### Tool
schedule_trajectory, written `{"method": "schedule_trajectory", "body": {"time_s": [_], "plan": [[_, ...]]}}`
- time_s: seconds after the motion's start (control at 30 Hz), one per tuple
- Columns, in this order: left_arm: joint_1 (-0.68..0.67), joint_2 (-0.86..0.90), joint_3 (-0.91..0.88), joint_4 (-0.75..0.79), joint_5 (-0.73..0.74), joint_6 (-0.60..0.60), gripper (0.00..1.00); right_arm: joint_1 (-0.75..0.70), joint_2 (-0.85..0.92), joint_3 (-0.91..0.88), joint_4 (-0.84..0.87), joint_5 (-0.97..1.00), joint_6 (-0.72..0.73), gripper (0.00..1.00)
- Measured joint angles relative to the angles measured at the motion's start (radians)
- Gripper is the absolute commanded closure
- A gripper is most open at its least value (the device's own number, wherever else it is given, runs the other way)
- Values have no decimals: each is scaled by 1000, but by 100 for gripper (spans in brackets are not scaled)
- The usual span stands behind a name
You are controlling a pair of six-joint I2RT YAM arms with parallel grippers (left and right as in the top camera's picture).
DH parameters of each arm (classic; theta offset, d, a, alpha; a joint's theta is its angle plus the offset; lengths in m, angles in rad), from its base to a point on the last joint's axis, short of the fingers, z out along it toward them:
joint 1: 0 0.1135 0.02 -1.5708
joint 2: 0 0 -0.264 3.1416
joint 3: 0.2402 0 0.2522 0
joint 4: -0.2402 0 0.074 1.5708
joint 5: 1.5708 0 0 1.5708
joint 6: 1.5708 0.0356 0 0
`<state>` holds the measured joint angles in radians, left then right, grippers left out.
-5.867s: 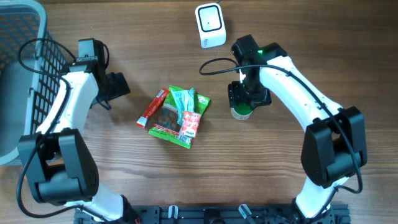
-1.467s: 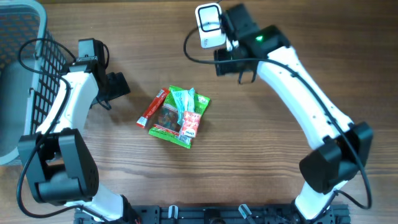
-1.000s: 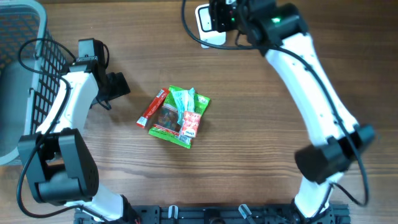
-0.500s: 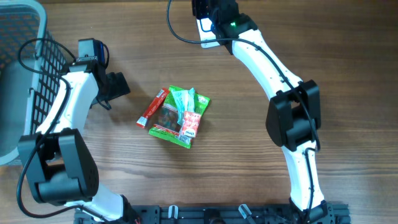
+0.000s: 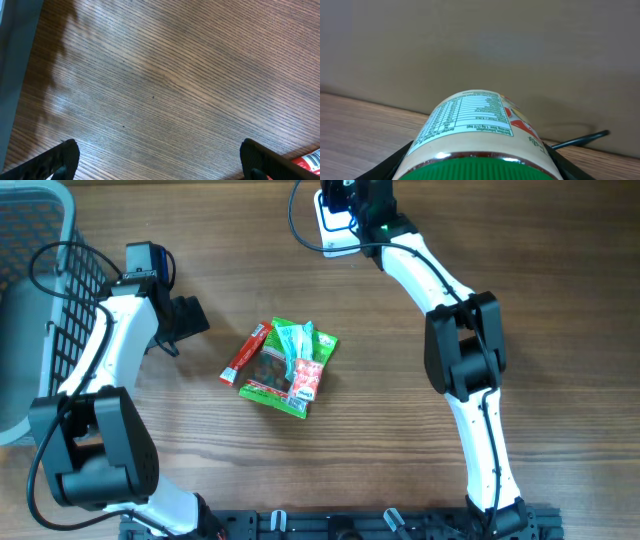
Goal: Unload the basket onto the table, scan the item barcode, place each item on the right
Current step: 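Hold the jar label in front of the white scanner, then carry the jar right and set it upright on the table, release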
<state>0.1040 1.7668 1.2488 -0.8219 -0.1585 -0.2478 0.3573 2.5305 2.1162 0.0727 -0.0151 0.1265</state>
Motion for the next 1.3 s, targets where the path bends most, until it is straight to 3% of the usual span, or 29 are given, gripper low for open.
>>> {"method": "schedule_trajectory", "body": {"time_s": [0.17, 0.27, 0.37, 0.47, 0.53, 0.63, 0.73, 0.93, 1.03, 1.1, 1.17, 1.3], "plan": [[0, 0, 0, 0, 0, 0, 0, -1, -8, 0, -20, -14, 0, 96], [0, 0, 0, 0, 0, 0, 0, -10, -96, -3, -190, -34, 0, 96], [0, 0, 0, 0, 0, 0, 0, -28, -293, -2, -510, -42, 2, 96], [0, 0, 1, 0, 0, 0, 0, -71, -540, 24, -935, -48, 3, 96], [0, 0, 1, 0, 0, 0, 0, -107, -612, 37, -1185, -47, 3, 96], [0, -1, 1, 0, 0, 0, 0, -161, -599, -5, -1426, -27, 23, 96], [0, -1, 2, 0, 0, 0, 0, -198, -543, -175, -1453, -15, 47, 96], [0, -1, 2, 0, 0, 0, 0, -216, -519, -510, -1250, -5, 64, 96], [0, -1, 2, 0, 0, 0, 0, -242, -519, -620, -1165, 1, 64, 67], [0, -1, 2, 0, 0, 0, 0, -264, -519, -665, -1139, 6, 64, 30], [0, -1, 2, 0, 0, 0, 0, -280, -519, -689, -1122, 10, 67, 17], [0, -1, 2, 0, 0, 0, 0, -290, -519, -694, -1135, 16, 51, 5]]}}
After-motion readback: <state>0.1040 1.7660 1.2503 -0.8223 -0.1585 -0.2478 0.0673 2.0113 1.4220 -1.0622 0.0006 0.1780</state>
